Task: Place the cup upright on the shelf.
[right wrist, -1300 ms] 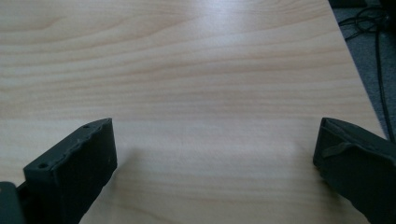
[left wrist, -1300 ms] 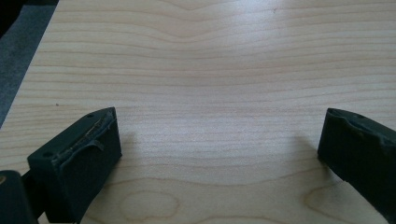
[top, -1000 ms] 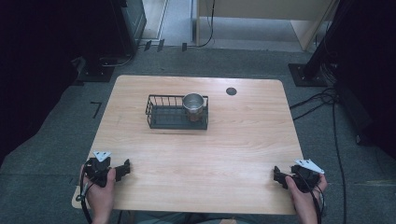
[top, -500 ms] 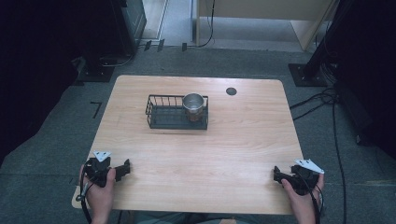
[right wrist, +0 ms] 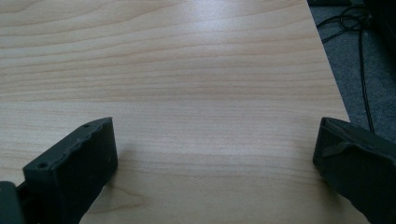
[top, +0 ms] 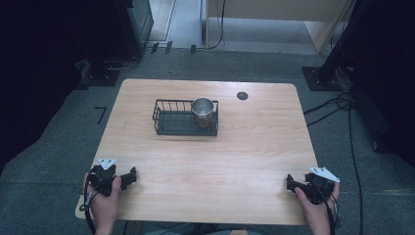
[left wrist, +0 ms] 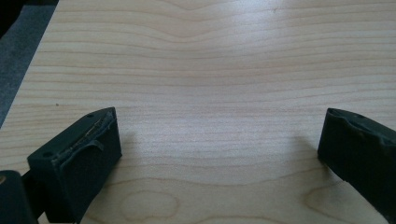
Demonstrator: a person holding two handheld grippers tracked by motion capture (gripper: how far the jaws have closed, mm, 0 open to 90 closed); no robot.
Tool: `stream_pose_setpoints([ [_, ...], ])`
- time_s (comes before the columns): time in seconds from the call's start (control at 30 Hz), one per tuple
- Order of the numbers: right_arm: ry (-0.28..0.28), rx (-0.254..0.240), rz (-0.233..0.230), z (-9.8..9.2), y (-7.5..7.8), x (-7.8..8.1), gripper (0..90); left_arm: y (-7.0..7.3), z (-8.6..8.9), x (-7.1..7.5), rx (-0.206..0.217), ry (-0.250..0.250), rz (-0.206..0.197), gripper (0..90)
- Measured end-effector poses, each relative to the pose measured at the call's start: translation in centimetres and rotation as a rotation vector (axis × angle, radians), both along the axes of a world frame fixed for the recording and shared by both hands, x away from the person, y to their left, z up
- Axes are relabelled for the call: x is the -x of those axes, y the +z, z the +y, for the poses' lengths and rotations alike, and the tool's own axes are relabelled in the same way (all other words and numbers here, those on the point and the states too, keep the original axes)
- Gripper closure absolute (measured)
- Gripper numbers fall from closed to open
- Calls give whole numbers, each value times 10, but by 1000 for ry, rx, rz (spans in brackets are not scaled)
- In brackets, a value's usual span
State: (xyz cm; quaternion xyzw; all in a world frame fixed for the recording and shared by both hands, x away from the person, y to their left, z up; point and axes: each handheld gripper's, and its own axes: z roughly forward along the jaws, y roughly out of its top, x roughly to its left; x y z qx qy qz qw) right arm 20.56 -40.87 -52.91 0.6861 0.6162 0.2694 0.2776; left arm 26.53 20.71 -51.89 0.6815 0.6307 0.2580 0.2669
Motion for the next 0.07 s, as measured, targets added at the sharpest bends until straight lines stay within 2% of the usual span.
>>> stream_pose_setpoints([
  [0.07, 0, 0, 0, 0, 0, 0, 0, 0, 0, 0, 1, 0, 0, 0],
])
